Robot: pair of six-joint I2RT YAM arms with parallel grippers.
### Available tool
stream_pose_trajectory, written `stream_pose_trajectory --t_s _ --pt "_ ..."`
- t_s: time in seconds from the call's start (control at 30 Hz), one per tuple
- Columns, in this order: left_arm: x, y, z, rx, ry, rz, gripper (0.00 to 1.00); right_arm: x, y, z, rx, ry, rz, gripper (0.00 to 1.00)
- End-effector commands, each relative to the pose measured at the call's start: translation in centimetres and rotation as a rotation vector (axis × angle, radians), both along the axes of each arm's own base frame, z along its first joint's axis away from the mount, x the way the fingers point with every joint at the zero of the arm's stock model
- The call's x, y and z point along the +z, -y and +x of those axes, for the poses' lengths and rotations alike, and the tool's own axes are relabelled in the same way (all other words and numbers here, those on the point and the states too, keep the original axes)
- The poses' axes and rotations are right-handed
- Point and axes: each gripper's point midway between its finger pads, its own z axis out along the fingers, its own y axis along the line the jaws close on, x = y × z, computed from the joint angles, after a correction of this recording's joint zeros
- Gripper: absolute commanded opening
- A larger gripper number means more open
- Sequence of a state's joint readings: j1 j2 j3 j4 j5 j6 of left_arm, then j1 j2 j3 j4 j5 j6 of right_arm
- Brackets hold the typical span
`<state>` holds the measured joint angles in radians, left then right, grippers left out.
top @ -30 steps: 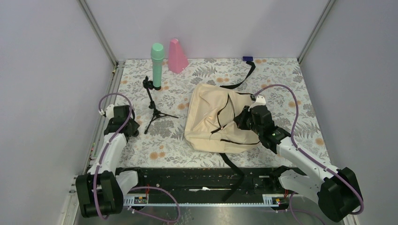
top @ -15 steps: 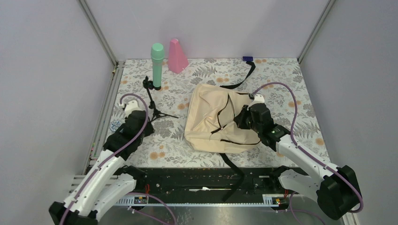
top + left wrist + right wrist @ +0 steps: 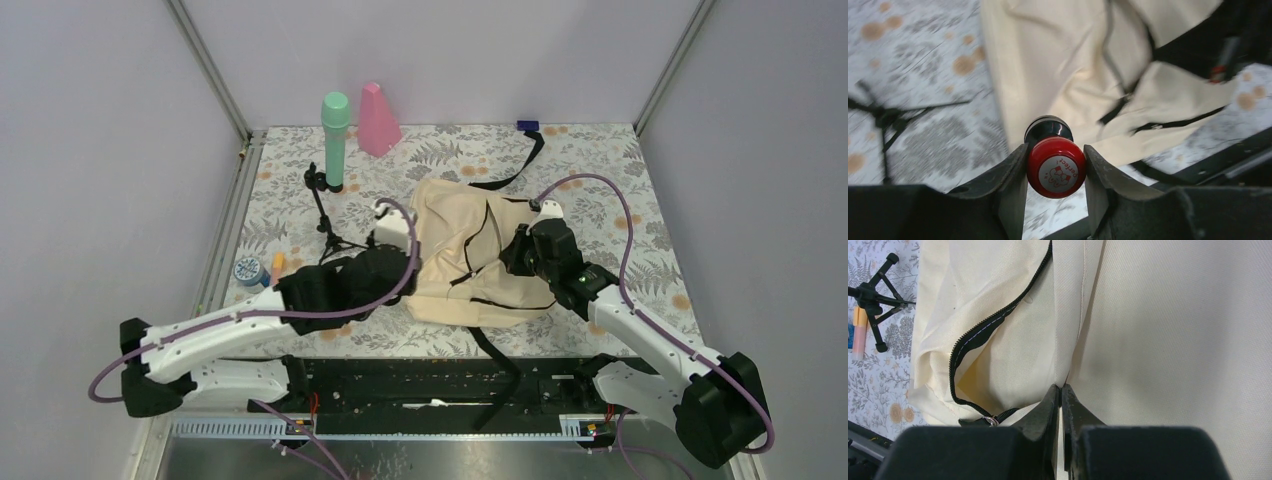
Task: Pack the student bag
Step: Pick up the stationery from the center of the board, then place the stationery in the student bag.
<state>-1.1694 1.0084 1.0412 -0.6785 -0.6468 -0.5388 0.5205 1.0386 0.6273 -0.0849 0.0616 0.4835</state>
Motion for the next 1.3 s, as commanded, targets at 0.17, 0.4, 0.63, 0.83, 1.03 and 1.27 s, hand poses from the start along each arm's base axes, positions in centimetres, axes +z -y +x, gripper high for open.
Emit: stream_pose_trajectory --t_s 0.17,0.4,0.63,0.83,1.03,1.27 --pt "5.2 14.8 1.3 -0.31 0.11 -0.246 0.0 2.5 0.9 0.5 -0.033 0.058 -0.003 0.0" --pt "2.5 19.0 3.9 -0.336 0.104 -0.183 0.0 3.2 1.1 0.1 -0.038 0.072 0.011 0.0" --pt "-1.2 19.8 6.9 -0.305 0.105 -0.093 0.0 3.1 1.3 -0.3 -0.044 0.072 0.018 0.0" --pt "-3.0 18.6 8.5 -0.236 0.084 0.038 0.0 3.2 1.6 -0.4 -0.052 0.076 0.012 0.0" --pt "-4.6 16.9 8.9 -0.184 0.026 0.192 0.0 3.4 1.6 -0.2 -0.055 0.079 0.011 0.0" --pt "-6.4 15.6 8.1 -0.163 -0.021 0.354 0.0 3.4 1.4 0.1 -0.051 0.072 0.005 0.0"
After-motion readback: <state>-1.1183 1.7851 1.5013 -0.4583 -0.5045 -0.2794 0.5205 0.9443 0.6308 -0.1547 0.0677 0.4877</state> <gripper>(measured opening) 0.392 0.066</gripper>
